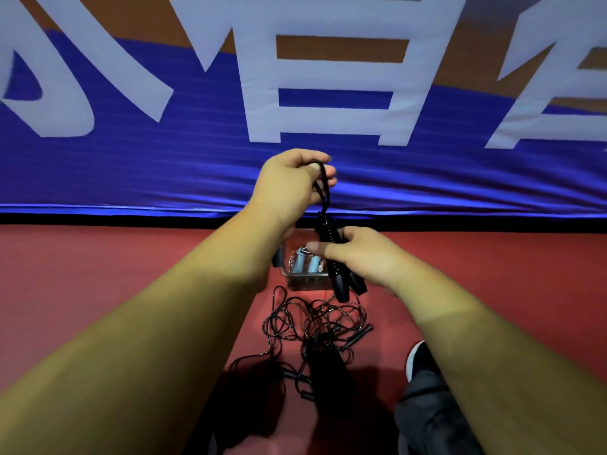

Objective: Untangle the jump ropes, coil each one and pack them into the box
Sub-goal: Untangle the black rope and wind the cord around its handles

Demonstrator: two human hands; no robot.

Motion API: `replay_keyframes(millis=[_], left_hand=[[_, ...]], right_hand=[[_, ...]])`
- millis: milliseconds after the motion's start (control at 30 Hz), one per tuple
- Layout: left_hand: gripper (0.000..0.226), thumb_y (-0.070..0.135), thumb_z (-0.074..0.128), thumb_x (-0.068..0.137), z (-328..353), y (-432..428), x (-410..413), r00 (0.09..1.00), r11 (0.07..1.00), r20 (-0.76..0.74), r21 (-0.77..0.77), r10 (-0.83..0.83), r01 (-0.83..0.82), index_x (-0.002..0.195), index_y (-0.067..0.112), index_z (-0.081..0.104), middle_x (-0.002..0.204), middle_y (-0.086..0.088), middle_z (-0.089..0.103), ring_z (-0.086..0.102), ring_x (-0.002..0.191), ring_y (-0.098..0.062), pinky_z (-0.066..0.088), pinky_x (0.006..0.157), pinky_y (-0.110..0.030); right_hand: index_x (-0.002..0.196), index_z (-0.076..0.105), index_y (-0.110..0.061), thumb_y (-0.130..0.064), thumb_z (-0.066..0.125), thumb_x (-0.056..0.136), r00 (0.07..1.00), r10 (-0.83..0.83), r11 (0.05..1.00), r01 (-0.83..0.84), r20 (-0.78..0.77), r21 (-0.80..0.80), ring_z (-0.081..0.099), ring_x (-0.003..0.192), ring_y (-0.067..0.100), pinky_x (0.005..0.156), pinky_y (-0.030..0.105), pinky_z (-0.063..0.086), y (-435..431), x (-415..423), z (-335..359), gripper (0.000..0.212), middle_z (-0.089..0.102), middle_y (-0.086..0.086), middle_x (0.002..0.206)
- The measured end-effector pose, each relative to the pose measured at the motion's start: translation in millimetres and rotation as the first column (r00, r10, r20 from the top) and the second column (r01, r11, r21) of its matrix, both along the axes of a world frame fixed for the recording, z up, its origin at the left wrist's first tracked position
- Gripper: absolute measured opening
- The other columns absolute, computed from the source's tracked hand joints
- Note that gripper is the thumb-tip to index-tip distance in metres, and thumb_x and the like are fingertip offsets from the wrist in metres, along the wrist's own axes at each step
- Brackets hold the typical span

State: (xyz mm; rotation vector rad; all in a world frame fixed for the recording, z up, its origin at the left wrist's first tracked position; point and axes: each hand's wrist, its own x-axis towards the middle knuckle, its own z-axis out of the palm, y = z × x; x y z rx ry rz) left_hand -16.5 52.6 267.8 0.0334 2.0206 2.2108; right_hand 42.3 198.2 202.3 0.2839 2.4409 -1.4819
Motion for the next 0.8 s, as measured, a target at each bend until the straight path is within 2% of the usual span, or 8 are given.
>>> replay_keyframes(millis=[100, 167, 267, 467, 533, 600, 733, 800], left_hand=[[0.018, 0.005, 0.059, 0.1, -6, -1, -5, 0.999, 0.998, 0.047, -0.063, 0.017, -0.014, 0.107, 0.012, 0.074, 0.103, -0.009, 0.08, 0.077, 0.1, -0.029, 0.061, 0.09, -0.042], [0.018, 0.009, 0.06, 0.101, -13, -1, -6, 0.996, 0.995, 0.089, -0.104, 0.005, 0.004, 0.11, 0.014, 0.074, 0.102, -0.003, 0.081, 0.077, 0.088, -0.022, 0.06, 0.08, -0.036], [0.018, 0.008, 0.062, 0.1, -24, 1, -14, 0.991, 0.985, 0.132, -0.167, -0.015, 0.037, 0.111, 0.016, 0.074, 0.098, 0.001, 0.079, 0.071, 0.079, -0.014, 0.06, 0.08, -0.037], [0.013, 0.004, 0.068, 0.095, -66, 18, -42, 0.978, 0.939, 0.189, -0.31, -0.091, 0.147, 0.098, 0.016, 0.07, 0.09, -0.007, 0.074, 0.067, 0.072, -0.018, 0.055, 0.062, -0.026], [0.012, 0.001, 0.07, 0.093, -88, 20, -52, 0.978, 0.927, 0.186, -0.343, -0.09, 0.151, 0.096, 0.013, 0.071, 0.082, -0.009, 0.069, 0.064, 0.068, -0.02, 0.049, 0.053, -0.022], [0.013, -0.002, 0.07, 0.092, -115, 20, -62, 0.976, 0.928, 0.198, -0.339, -0.088, 0.152, 0.095, 0.01, 0.071, 0.082, -0.014, 0.07, 0.064, 0.072, -0.025, 0.051, 0.058, -0.025], [0.016, -0.004, 0.066, 0.094, -172, 17, -80, 0.964, 0.931, 0.248, -0.321, -0.094, 0.174, 0.105, 0.004, 0.075, 0.098, -0.021, 0.077, 0.069, 0.081, -0.037, 0.062, 0.081, -0.046], [0.018, -0.003, 0.063, 0.098, -197, 19, -88, 0.955, 0.924, 0.278, -0.329, -0.1, 0.192, 0.112, 0.002, 0.074, 0.094, -0.016, 0.073, 0.064, 0.077, -0.031, 0.059, 0.06, -0.031]], right_hand=[[0.098, 0.076, -0.012, -0.045, 0.093, 0.075, 0.999, -0.046, 0.999, 0.047, 0.012, -0.02, 0.067, 0.07, 0.015, 0.073, 0.032, 0.056, 9, -2, -3, 0.044, 0.077, 0.001, 0.08], [0.096, 0.077, -0.014, -0.031, 0.091, 0.074, 0.997, -0.082, 0.996, 0.082, 0.015, -0.036, 0.071, 0.073, 0.02, 0.083, 0.041, 0.061, 17, -3, -10, 0.032, 0.08, 0.007, 0.084], [0.093, 0.077, -0.013, -0.018, 0.087, 0.081, 0.991, -0.131, 0.99, 0.131, 0.002, 0.056, 0.07, 0.063, 0.015, 0.074, 0.034, 0.057, 32, -6, -19, 0.017, 0.077, 0.0, 0.074], [0.102, 0.069, -0.017, -0.038, 0.096, 0.075, 0.979, -0.201, 0.961, 0.19, 0.034, 0.202, 0.07, 0.078, 0.016, 0.068, 0.029, 0.051, 46, -35, -58, 0.044, 0.075, -0.002, 0.092], [0.104, 0.069, -0.015, -0.039, 0.093, 0.078, 0.97, -0.239, 0.962, 0.229, 0.054, 0.149, 0.068, 0.074, 0.017, 0.059, 0.027, 0.047, 43, -44, -79, 0.043, 0.076, 0.001, 0.092], [0.108, 0.066, -0.014, -0.037, 0.091, 0.08, 0.948, -0.3, 0.953, 0.294, 0.11, 0.067, 0.07, 0.073, 0.022, 0.057, 0.025, 0.049, 39, -54, -103, 0.044, 0.078, 0.005, 0.096], [0.092, 0.066, -0.014, -0.025, 0.083, 0.084, 0.918, -0.273, 0.962, 0.268, 0.287, 0.059, 0.066, 0.066, 0.025, 0.058, 0.032, 0.054, 41, -79, -145, 0.022, 0.069, 0.008, 0.083], [0.083, 0.064, -0.014, -0.021, 0.079, 0.084, 0.909, -0.25, 0.968, 0.242, 0.332, 0.065, 0.061, 0.06, 0.026, 0.055, 0.031, 0.05, 42, -93, -162, 0.017, 0.063, 0.008, 0.074]])
